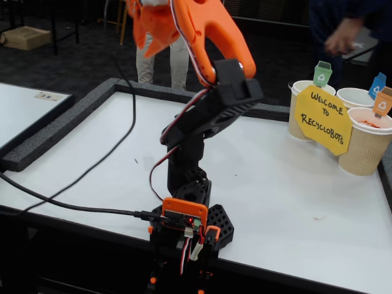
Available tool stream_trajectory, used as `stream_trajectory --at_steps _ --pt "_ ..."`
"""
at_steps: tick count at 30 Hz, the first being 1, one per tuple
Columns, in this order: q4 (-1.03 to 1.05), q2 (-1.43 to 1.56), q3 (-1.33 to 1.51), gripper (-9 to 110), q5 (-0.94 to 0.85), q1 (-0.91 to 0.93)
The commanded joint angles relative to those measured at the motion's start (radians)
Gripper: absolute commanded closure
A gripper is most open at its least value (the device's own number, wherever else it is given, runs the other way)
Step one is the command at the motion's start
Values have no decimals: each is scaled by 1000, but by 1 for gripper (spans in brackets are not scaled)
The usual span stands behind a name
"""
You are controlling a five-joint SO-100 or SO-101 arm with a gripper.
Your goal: Sort rubbish by color.
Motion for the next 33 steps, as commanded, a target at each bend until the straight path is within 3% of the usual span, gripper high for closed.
stream_trajectory --at_steps 1,9,22,27,33 --pt "5 98 63 101 15 -166" --pt "6 141 173 101 11 -439" --pt "6 140 175 101 5 -670" --pt "6 140 175 101 5 -641" --pt "-11 141 173 101 5 -423"
